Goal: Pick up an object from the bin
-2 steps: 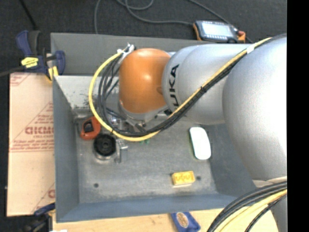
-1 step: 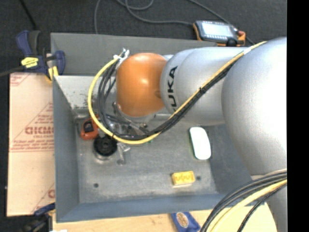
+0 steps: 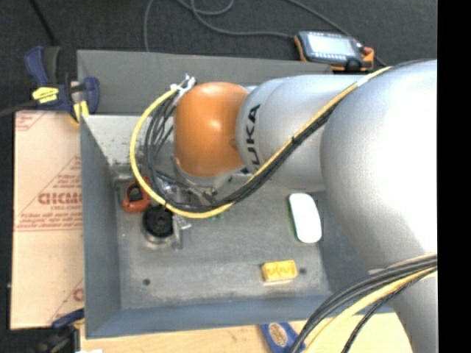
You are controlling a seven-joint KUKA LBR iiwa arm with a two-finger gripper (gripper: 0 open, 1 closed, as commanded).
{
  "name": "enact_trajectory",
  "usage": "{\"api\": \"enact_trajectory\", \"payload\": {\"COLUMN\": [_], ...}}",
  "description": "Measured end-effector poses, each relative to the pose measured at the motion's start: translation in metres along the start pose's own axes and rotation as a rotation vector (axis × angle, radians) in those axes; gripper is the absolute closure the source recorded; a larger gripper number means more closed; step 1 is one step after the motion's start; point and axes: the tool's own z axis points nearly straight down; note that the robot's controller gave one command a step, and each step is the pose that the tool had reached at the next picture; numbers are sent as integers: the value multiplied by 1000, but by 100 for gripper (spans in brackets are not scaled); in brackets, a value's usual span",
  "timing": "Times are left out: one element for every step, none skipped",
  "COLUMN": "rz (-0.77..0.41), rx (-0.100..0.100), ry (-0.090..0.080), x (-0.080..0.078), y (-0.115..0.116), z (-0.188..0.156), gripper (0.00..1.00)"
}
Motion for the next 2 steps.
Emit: {"api": "enact_trajectory", "payload": {"rz": [-70, -69], "rx": [6, 6], "ry": [-40, -40], "x": [11, 11], "y": [-5, -5], "z": [32, 32], "gripper": [100, 100]}}
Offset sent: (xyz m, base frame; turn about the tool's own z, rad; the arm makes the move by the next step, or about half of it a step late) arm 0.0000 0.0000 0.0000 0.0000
